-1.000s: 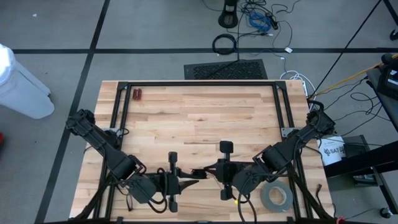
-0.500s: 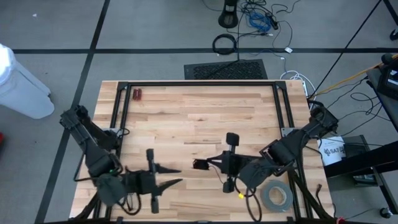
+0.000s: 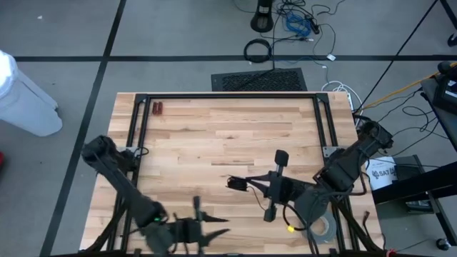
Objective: Coil cords
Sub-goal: Coil the black wire on the spool
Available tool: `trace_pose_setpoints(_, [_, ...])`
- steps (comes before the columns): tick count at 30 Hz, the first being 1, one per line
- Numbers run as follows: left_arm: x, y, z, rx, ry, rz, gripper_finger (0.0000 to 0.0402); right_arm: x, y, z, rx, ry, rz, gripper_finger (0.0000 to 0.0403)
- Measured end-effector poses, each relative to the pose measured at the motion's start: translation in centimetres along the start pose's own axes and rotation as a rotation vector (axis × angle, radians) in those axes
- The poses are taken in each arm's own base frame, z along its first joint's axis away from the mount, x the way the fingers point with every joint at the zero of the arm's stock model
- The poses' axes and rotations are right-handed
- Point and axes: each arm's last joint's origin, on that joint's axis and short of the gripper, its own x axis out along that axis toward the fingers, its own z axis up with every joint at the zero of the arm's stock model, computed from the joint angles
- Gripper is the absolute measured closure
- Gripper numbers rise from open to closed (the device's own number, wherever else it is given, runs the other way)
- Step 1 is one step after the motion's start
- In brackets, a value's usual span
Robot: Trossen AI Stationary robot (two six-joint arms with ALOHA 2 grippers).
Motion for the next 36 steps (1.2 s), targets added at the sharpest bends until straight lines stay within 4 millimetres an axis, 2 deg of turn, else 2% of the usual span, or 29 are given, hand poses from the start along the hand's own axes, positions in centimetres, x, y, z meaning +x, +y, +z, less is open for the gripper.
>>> trace_pose_setpoints(6, [4.6, -0.7, -2.2, -0.137, -0.172, -0.058, 0.0288, -1.7, 1.3, -0.3, -0.003, -0.021, -0.015, 0.0403])
trace_pose_setpoints(10, [6.9, -0.7, -4.4, -0.117, -0.247, -0.011, 0.0288, -3.1, 2.2, -0.5, -0.014, -0.043, -0.017, 0.0403])
trace_pose_setpoints(15, [9.4, 0.9, -5.6, -0.133, -0.321, 0.031, 0.0288, -4.0, 2.7, -0.3, -0.008, -0.065, 0.005, 0.0403])
trace_pose_setpoints(19, [11.0, 2.4, -5.7, -0.182, -0.366, -0.128, 0.0288, -4.0, 3.0, -0.1, -0.003, -0.084, 0.012, 0.0403])
trace_pose_setpoints(26, [12.2, 3.7, -5.5, -0.171, -0.430, -0.387, 0.0288, -3.0, 3.3, 0.0, -0.030, -0.084, 0.034, 0.0403])
trace_pose_setpoints(36, [12.3, 4.1, -5.2, -0.268, -0.443, -0.465, 0.0288, -1.8, 2.9, 0.0, -0.032, -0.068, 0.056, 0.0403])
